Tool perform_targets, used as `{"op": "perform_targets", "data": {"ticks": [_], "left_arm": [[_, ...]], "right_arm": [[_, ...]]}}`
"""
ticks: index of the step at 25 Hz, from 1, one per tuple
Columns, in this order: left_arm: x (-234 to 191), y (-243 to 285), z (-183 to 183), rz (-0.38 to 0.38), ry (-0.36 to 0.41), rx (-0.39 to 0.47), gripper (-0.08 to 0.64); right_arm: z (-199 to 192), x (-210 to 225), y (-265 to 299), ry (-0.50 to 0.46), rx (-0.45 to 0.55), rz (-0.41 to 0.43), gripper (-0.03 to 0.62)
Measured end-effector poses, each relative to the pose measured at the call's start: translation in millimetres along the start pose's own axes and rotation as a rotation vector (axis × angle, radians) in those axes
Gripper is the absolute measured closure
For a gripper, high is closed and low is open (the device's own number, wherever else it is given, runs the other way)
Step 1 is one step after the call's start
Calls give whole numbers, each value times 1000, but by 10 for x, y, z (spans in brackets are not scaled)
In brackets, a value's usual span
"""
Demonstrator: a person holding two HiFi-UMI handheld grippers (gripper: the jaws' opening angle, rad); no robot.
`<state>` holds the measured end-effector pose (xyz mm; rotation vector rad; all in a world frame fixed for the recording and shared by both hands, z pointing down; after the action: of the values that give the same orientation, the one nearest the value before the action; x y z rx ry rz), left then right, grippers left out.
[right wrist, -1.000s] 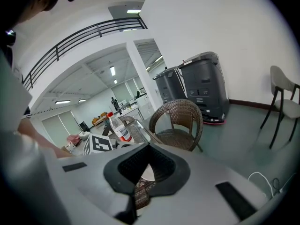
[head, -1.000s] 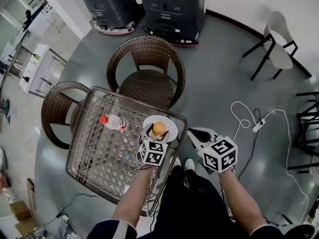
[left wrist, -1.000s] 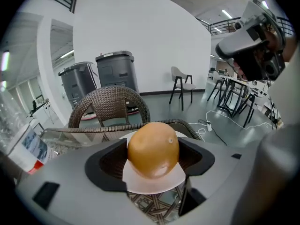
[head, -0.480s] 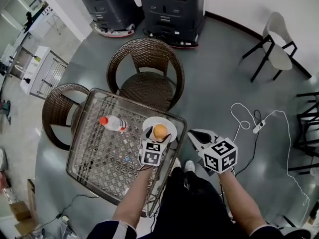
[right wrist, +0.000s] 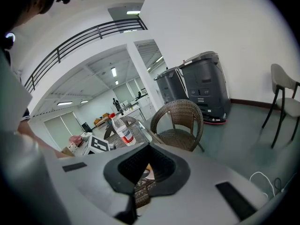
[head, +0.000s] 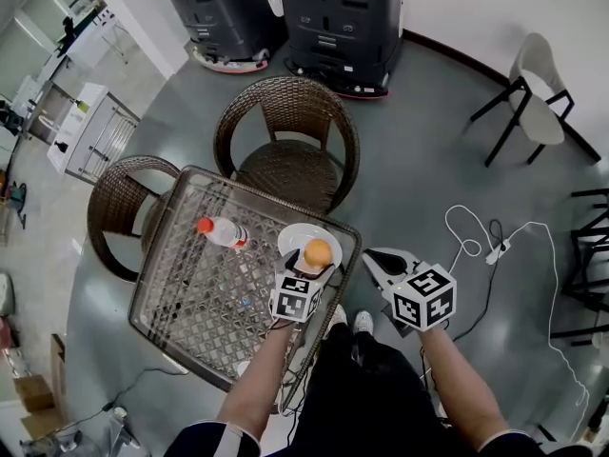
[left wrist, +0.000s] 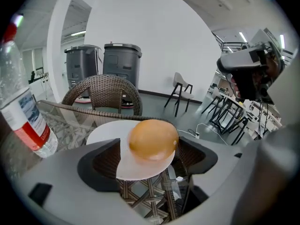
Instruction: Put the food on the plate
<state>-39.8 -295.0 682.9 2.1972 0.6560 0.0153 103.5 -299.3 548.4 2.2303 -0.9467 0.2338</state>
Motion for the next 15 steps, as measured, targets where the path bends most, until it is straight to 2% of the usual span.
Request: {"op": "perform_targets", "data": {"ticks": [8,14,15], "left_arm": [[79,-311,88,8,-34,31,186],[269,-690,399,-38,-19,131,194],[305,-771,455,-43,-12,152,226]], "right_arm": [[74,-35,-91,-20,21,9,589],[215,-150,-113,-48,59,47,589],[247,-191,-118,-54,69,57,589]]}}
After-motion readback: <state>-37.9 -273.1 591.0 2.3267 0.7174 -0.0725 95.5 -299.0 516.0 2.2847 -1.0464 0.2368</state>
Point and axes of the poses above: the fingertips, and each gripper's own axes: y forward along the fingers, x to its right, z out of its top, the point moved 4 cm from there along -y, backward along the fingers
